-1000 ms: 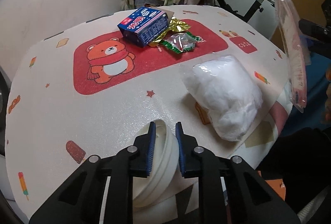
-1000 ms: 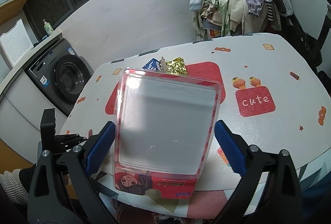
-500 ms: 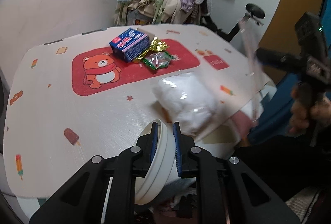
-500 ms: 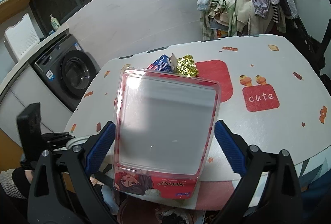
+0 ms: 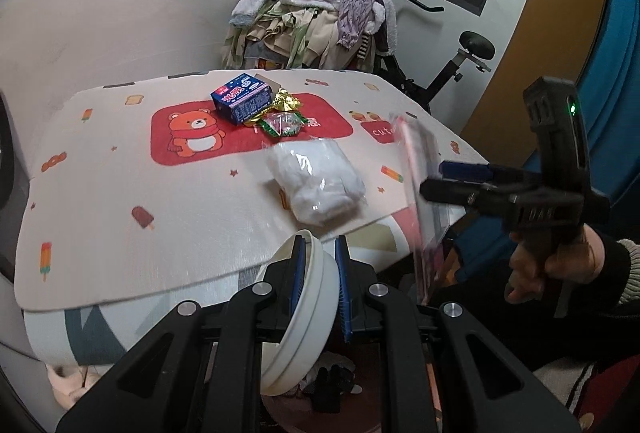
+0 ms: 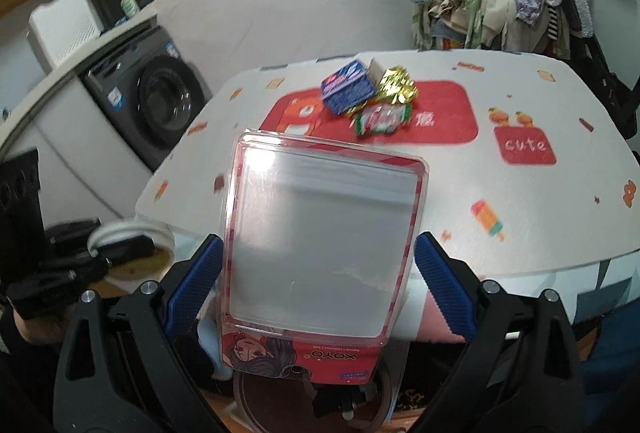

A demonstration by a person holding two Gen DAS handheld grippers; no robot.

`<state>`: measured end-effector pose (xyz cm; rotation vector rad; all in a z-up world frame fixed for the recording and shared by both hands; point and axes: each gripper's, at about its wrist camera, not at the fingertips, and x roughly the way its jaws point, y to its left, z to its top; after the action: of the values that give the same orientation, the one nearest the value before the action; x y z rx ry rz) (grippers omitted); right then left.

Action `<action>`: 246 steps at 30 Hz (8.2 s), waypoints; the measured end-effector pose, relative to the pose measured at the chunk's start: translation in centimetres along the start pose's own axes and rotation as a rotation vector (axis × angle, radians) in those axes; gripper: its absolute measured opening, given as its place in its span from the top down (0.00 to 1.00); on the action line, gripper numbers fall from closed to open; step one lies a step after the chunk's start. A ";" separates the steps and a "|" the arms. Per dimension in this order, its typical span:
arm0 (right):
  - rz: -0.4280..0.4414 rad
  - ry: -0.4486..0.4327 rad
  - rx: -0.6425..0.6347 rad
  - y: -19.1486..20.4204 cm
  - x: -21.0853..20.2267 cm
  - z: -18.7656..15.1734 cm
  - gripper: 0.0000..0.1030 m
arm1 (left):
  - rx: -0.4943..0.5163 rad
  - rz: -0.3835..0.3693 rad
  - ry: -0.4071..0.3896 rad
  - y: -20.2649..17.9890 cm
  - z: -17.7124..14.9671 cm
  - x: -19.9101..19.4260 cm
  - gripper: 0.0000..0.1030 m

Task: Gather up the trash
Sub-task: 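Carry the white lid and the packaging box over the bin with both tools, then open both tools over the bin to drop the lid and packaging, then grasp the white plastic bag of cotton with the right tool, then grasp the blue Guangming ice cream box with the left tool while the right tool holds the bag, then carry the blue box and the white bag toward the bin with both tools, then open the left tool over the bin to drop the blue box, then hold the white bag over the bin with the right tool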

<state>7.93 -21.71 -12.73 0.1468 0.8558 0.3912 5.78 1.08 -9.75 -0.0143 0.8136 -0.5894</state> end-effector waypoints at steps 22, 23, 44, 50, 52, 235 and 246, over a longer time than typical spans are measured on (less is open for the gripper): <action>0.030 0.284 -0.002 3.5 5.0 -9.2 0.08 | -0.001 -0.019 0.002 -1.6 -3.3 -1.6 0.85; 0.027 0.301 0.007 3.4 5.3 -9.4 0.08 | -0.004 -0.020 0.004 -1.5 -3.4 -1.5 0.85; -0.159 0.092 0.097 -0.3 1.5 -7.5 0.06 | 0.050 -0.032 0.063 -3.4 -4.6 0.7 0.85; -0.217 0.058 0.123 -1.1 0.9 -7.7 0.06 | 0.068 -0.051 0.077 -4.1 -5.1 1.2 0.85; -0.232 0.054 0.132 -1.4 0.8 -7.7 0.06 | 0.072 -0.056 0.080 -4.2 -5.1 1.3 0.84; -0.069 0.138 -0.027 1.1 1.2 -8.9 0.30 | -0.082 0.203 -0.060 -0.1 -4.9 -1.5 0.06; -0.032 0.257 -0.103 3.8 3.8 -11.0 0.30 | -0.130 0.233 -0.068 1.4 -5.2 -2.4 0.06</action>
<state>0.79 -17.07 -21.55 -0.0140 1.0873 0.4288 1.61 4.52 -12.12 -0.0576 0.7739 -0.3141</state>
